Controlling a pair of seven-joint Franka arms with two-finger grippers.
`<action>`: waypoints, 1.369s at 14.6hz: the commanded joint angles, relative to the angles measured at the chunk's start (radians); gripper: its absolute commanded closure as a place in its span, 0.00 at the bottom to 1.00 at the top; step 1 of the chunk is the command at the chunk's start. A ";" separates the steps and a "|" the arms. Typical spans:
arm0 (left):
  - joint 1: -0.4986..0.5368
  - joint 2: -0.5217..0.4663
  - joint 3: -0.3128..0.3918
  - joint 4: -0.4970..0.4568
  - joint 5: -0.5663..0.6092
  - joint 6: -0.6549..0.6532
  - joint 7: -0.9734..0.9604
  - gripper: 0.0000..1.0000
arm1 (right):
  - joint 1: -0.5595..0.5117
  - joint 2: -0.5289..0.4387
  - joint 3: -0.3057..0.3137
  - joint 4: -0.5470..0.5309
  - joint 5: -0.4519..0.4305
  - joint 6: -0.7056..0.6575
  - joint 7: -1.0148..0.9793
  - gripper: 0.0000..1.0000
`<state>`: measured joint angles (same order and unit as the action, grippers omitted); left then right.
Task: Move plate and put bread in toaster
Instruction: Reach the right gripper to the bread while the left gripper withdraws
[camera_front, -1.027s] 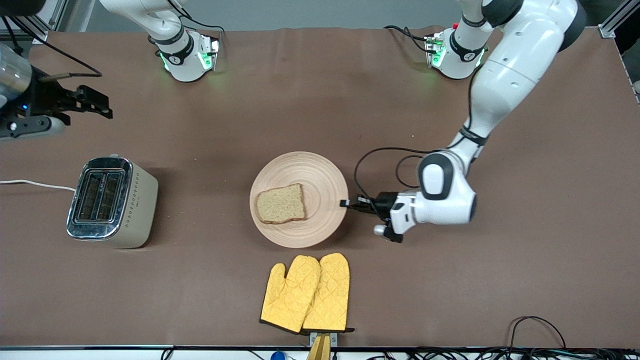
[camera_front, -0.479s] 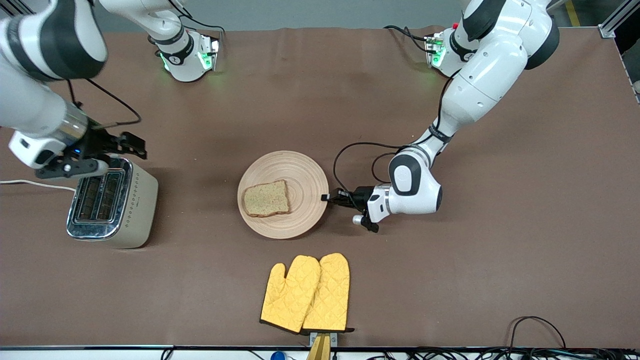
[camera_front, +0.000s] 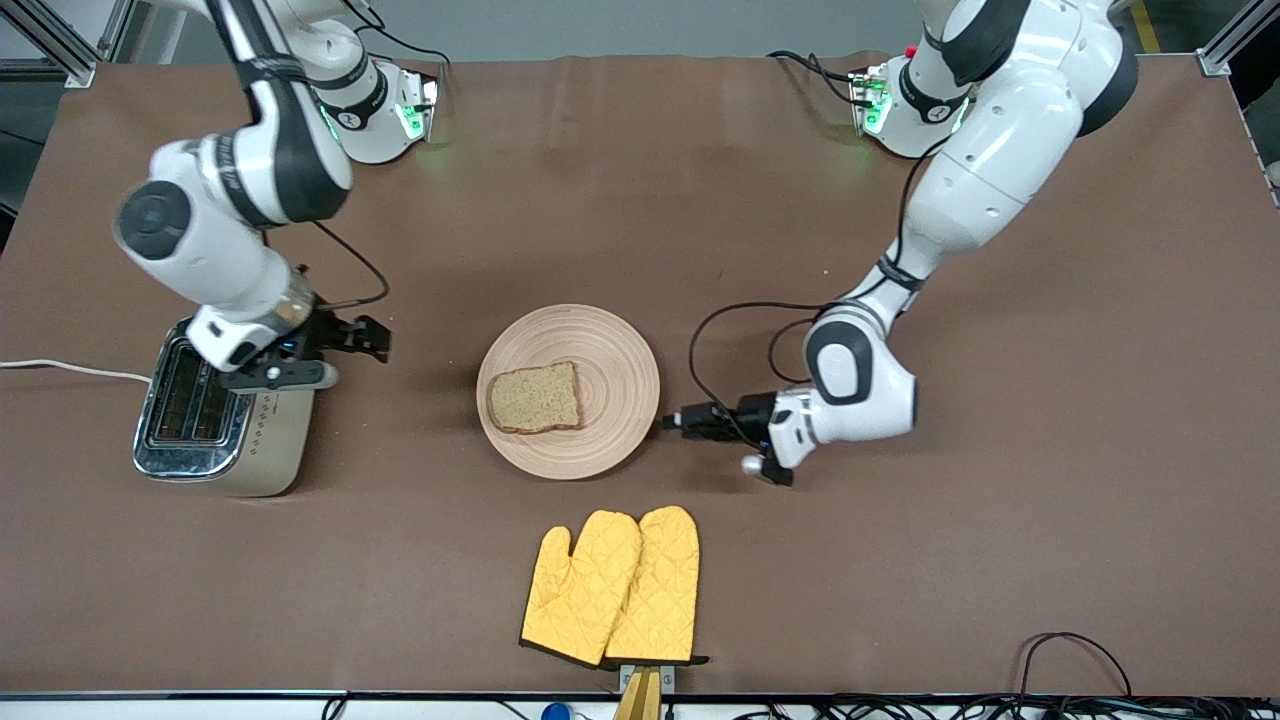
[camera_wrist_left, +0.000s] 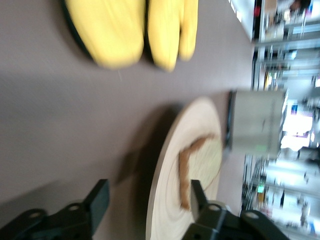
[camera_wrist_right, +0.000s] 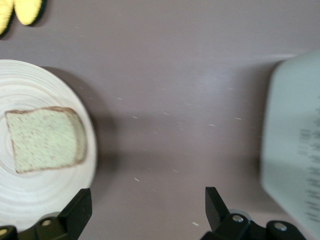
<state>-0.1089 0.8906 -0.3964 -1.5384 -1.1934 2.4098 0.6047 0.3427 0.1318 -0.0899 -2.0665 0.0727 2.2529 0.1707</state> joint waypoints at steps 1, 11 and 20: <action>0.109 -0.128 0.013 -0.029 0.104 -0.014 -0.159 0.00 | 0.108 0.087 -0.008 0.003 0.010 0.138 0.119 0.00; 0.247 -0.358 0.024 0.010 0.935 -0.191 -0.909 0.00 | 0.211 0.330 -0.008 0.137 0.010 0.249 0.150 0.12; 0.143 -0.738 0.238 0.007 1.157 -0.748 -0.948 0.00 | 0.210 0.361 -0.008 0.129 0.010 0.246 0.150 0.37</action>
<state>0.1276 0.2695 -0.2710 -1.4882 -0.0671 1.7489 -0.3356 0.5455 0.4878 -0.0953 -1.9383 0.0730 2.5006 0.3095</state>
